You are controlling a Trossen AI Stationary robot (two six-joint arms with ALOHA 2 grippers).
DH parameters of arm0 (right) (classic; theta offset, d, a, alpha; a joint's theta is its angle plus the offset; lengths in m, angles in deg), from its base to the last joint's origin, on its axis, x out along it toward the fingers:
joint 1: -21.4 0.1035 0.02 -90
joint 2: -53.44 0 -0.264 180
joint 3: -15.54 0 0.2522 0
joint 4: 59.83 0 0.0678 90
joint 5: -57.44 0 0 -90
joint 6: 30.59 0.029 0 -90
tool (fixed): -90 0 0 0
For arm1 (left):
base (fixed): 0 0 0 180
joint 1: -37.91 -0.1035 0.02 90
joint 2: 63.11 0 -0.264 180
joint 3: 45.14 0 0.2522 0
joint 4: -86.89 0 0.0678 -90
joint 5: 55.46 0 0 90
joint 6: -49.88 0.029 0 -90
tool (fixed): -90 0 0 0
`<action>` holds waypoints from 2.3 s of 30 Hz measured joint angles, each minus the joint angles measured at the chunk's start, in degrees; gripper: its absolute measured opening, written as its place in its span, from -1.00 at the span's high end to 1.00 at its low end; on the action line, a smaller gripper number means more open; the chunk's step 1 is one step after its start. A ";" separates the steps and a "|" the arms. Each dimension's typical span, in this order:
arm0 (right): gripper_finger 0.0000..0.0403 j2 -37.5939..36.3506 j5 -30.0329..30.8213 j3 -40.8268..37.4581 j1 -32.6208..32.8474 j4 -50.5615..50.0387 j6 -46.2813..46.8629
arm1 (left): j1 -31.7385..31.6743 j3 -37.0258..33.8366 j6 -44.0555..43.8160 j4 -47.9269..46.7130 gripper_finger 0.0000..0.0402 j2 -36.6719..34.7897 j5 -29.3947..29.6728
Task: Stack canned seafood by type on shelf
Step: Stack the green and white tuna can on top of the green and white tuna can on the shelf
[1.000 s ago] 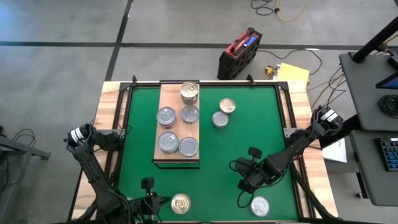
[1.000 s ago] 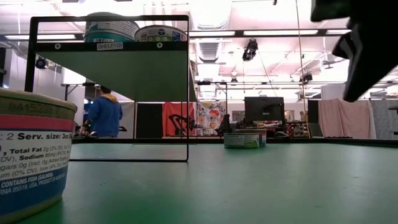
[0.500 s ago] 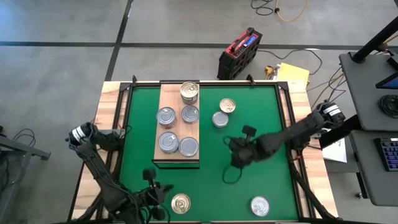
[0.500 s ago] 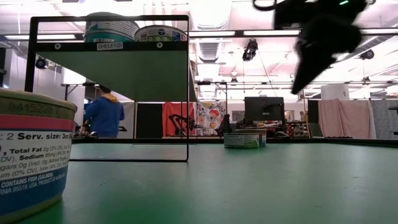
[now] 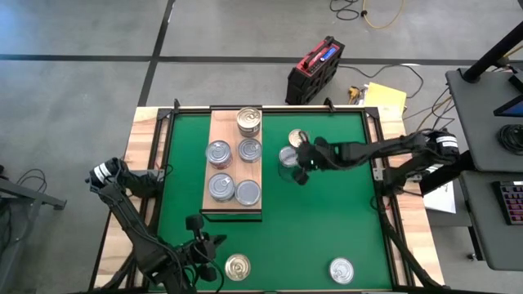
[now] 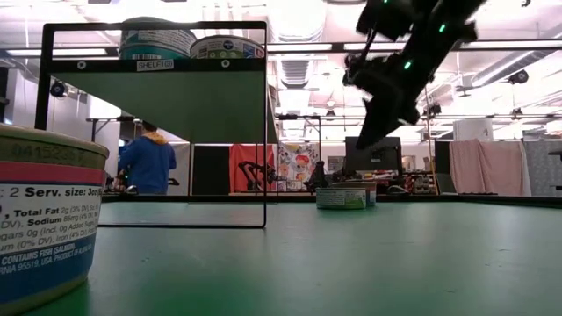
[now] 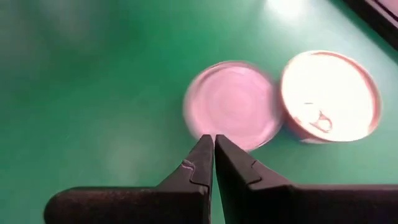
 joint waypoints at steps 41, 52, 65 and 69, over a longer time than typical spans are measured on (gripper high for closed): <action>0.95 11.11 -7.99 -1.78 5.40 5.22 17.76 | -0.07 -0.35 0.02 -5.71 1.00 0.04 7.50; 0.96 10.60 -15.27 -1.81 17.90 1.82 24.57 | -0.07 -0.35 0.01 -1.15 1.00 0.07 5.14; 0.96 2.42 -11.85 -2.32 30.57 -6.61 31.39 | -0.48 -0.35 7.79 15.94 1.00 1.06 -0.38; 0.96 -2.47 -8.62 -2.21 32.39 -8.32 29.63 | -2.14 -0.35 14.57 25.20 1.00 2.19 -2.78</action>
